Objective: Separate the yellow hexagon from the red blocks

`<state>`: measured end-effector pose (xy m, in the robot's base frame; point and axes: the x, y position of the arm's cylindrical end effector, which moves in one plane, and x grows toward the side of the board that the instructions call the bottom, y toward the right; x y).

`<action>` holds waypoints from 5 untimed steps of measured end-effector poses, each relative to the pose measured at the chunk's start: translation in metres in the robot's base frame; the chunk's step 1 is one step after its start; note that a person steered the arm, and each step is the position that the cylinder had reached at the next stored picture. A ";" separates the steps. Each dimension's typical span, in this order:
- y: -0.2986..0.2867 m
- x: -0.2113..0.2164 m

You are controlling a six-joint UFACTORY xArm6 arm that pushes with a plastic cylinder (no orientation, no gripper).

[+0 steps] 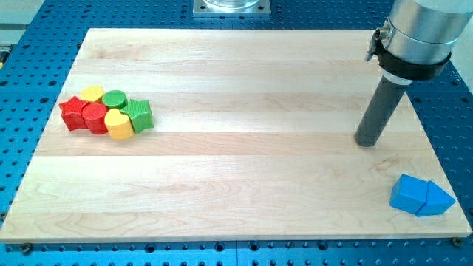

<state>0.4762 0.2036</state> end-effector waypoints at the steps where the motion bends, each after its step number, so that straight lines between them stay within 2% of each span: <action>1: 0.000 -0.004; 3: -0.004 -0.004; 4: -0.063 0.008; 5: -0.159 -0.008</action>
<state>0.4680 0.0444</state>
